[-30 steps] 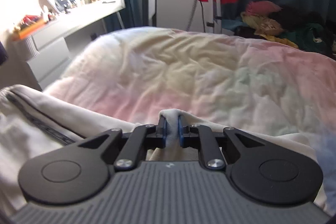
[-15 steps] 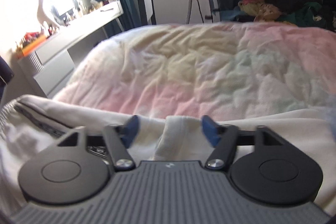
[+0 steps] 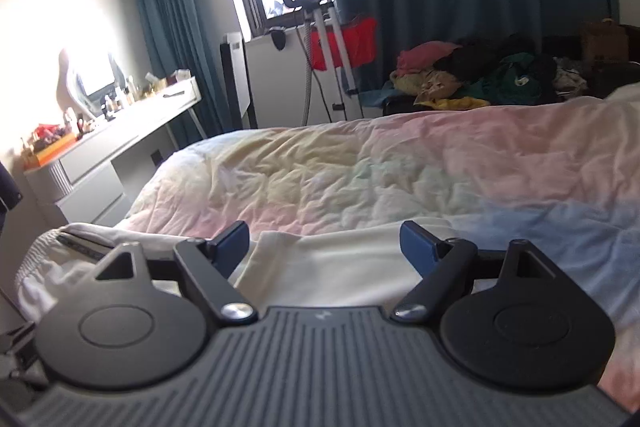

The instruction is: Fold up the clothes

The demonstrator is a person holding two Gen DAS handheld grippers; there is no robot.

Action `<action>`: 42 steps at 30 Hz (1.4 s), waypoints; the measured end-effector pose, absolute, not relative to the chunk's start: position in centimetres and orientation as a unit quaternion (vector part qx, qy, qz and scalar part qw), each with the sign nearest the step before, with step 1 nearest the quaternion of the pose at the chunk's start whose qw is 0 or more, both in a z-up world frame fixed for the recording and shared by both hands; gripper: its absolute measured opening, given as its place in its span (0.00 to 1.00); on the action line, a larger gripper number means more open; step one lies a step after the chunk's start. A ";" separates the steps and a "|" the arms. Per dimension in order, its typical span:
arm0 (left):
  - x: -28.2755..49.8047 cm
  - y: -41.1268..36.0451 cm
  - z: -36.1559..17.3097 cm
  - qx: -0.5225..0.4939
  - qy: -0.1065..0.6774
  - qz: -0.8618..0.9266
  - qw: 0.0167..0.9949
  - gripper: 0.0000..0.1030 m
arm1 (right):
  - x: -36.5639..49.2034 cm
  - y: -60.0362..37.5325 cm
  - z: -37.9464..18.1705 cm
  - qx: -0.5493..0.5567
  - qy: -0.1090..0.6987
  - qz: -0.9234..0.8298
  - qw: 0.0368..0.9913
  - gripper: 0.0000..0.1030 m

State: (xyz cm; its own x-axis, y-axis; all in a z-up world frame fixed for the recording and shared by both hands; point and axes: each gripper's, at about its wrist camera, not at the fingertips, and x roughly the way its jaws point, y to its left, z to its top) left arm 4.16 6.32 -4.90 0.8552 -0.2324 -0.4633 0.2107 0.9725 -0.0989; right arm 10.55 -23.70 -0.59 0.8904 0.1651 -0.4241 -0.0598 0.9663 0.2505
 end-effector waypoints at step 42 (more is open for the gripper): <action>6.1 31.8 -7.1 -0.370 0.359 0.254 0.818 0.94 | 2.3 -23.5 -5.4 0.153 0.251 0.030 0.955 0.81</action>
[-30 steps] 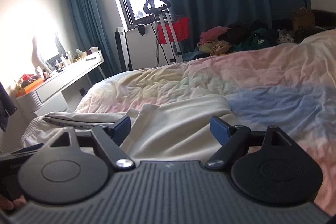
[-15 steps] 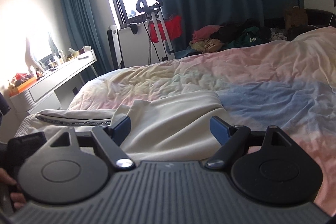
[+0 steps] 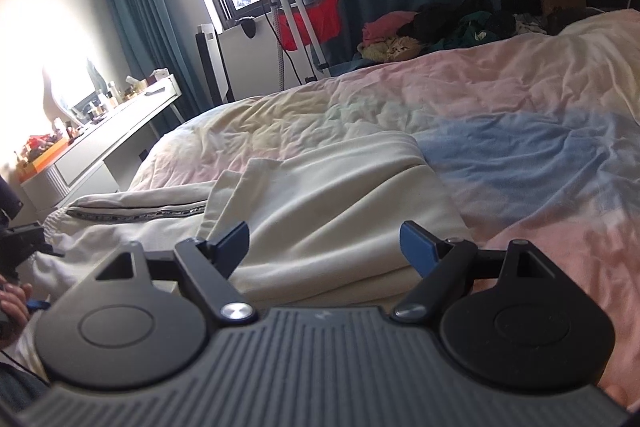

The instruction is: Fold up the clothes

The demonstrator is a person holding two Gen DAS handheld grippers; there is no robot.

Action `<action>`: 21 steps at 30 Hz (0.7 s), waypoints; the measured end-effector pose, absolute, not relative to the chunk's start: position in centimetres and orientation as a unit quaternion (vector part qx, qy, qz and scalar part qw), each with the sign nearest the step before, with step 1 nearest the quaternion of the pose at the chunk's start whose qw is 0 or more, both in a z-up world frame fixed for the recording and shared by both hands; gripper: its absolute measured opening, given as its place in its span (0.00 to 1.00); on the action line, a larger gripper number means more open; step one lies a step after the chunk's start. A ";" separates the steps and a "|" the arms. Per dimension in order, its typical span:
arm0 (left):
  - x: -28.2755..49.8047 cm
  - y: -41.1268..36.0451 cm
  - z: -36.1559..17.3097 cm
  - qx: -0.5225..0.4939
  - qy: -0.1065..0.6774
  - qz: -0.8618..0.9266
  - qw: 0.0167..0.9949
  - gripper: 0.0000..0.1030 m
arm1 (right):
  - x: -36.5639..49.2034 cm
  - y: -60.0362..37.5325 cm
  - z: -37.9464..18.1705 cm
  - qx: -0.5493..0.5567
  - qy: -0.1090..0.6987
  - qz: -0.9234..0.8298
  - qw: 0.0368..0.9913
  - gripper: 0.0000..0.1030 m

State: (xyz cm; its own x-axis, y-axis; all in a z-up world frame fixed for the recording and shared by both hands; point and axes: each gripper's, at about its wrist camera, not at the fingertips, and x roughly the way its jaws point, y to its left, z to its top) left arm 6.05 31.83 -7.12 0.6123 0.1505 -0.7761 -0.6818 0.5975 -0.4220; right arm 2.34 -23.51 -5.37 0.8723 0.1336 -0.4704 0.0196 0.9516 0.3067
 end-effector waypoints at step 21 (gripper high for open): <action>9.9 28.7 0.9 -0.206 0.174 0.182 0.946 0.27 | 8.3 -20.1 -9.7 0.097 0.316 0.014 0.944 0.81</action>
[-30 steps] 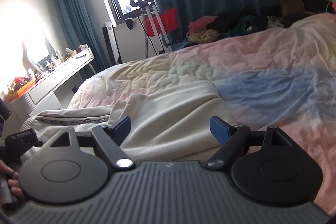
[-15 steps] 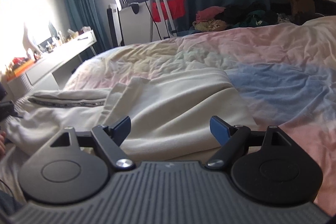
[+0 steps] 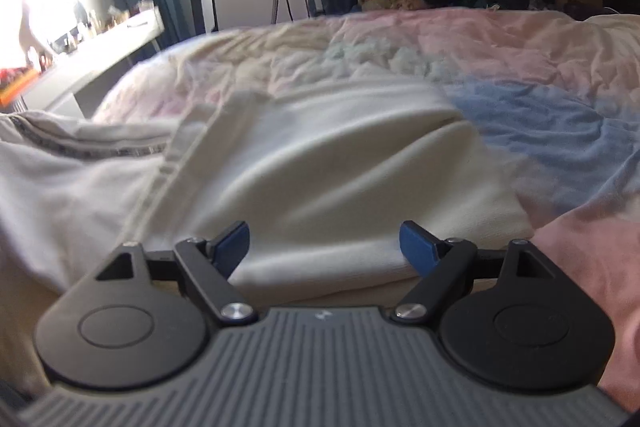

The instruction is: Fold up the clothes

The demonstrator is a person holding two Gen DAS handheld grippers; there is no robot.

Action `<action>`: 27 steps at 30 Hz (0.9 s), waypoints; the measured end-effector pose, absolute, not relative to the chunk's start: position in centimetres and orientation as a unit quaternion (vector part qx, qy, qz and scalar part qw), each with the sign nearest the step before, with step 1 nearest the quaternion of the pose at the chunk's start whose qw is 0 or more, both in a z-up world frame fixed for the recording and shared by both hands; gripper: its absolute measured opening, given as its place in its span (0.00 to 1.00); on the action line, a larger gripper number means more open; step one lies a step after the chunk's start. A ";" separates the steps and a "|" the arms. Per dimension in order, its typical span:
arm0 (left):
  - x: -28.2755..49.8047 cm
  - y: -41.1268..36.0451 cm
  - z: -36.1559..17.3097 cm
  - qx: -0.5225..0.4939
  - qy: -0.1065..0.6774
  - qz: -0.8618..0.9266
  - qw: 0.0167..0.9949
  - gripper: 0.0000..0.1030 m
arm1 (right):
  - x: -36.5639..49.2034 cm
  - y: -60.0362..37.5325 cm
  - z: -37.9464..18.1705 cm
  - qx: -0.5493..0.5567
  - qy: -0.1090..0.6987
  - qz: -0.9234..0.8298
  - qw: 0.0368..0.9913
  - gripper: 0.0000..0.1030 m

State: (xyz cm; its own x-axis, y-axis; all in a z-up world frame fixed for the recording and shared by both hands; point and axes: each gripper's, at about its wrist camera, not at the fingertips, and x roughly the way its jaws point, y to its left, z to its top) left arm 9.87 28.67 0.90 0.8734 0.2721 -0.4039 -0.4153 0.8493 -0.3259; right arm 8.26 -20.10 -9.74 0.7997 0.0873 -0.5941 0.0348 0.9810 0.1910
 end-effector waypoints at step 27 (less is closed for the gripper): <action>11.2 -25.4 -7.6 0.055 0.129 -0.130 0.982 0.27 | -0.1 -38.8 -4.3 0.312 0.164 -0.121 0.928 0.82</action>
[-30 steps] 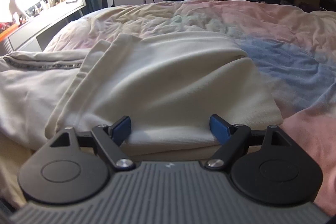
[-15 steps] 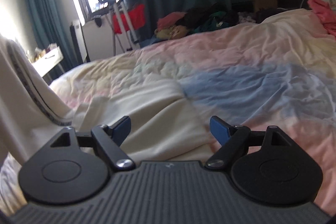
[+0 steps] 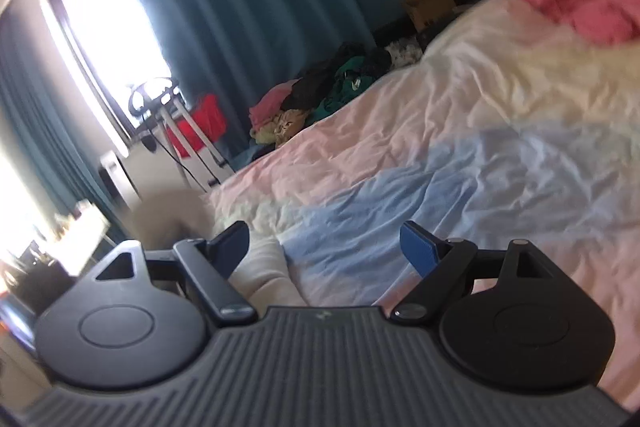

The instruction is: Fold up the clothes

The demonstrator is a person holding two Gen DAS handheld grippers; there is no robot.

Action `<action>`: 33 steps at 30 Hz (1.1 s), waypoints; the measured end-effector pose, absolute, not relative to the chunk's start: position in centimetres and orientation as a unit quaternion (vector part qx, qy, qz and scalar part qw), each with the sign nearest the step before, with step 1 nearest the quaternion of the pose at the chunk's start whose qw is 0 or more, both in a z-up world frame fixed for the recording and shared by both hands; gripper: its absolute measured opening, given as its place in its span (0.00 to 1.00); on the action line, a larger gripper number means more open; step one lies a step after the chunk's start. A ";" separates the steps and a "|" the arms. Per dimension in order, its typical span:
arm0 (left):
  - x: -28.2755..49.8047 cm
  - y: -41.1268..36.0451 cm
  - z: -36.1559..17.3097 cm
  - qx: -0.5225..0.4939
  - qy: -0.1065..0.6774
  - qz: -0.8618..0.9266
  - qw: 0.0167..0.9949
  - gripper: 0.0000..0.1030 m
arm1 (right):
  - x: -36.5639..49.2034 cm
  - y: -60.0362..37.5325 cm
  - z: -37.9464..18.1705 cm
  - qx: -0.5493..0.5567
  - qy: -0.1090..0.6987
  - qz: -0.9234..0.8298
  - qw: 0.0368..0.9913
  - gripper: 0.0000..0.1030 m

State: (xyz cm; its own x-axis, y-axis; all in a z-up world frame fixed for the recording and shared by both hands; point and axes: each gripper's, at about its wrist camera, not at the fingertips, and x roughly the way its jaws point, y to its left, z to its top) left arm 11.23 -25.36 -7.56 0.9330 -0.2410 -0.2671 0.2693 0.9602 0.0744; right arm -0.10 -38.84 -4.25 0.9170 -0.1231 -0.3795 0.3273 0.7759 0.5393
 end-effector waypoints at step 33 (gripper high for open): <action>5.9 -3.9 -6.0 0.073 0.185 -0.181 0.963 0.89 | 11.7 -36.3 -9.8 0.398 0.323 -0.061 0.857 0.83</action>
